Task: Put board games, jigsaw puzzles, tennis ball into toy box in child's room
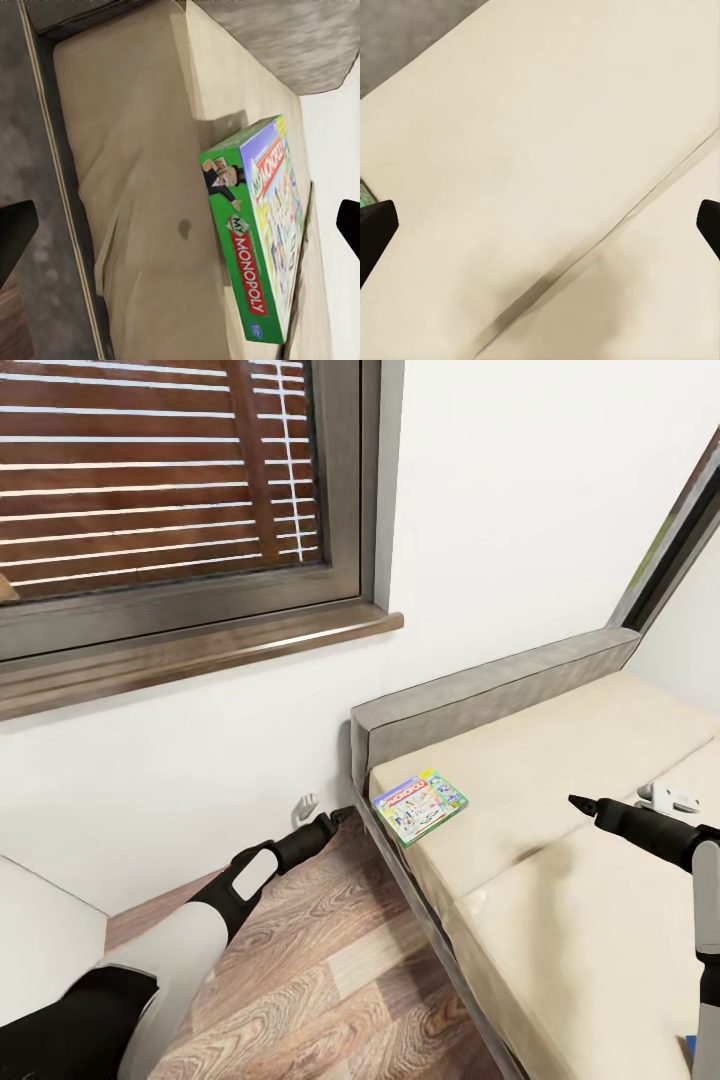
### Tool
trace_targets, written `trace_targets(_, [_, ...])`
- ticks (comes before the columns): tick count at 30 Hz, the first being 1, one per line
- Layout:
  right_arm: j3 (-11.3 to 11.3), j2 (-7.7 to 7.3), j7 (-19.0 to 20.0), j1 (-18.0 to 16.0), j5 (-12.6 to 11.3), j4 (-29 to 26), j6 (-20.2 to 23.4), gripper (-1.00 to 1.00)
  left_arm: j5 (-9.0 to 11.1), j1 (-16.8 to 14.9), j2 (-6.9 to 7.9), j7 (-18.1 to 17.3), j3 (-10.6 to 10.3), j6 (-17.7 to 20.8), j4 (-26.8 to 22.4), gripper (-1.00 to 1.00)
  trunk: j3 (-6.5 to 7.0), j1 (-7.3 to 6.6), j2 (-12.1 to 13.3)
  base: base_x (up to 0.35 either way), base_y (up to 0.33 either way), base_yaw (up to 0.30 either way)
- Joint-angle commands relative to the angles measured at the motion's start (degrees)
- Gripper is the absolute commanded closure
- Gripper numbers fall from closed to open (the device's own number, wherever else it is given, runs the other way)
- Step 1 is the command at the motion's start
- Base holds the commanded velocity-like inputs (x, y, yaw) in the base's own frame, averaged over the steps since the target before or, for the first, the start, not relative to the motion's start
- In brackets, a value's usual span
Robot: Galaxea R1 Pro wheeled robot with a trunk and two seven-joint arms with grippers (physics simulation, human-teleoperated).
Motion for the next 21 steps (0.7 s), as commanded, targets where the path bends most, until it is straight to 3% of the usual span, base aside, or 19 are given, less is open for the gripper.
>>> trace_targets(1, [-0.1, -0.01, -0.2, 0.0, -0.5, 0.0, 0.3, -1.00, 0.5, 0.0, 0.02, 0.0, -0.2, 0.3, 0.0, -1.00, -0.04, -0.01, 0.0, 0.000, 0.000, -0.007])
trace_targets(21, [-0.1, -0.07, -0.2, 0.0, -0.5, 0.0, 0.3, -1.00, 0.6, -0.2, -0.33, 0.2, -0.3, 0.3, 0.1, -1.00, -0.04, -0.01, 0.0, 0.000, 0.000, -0.126])
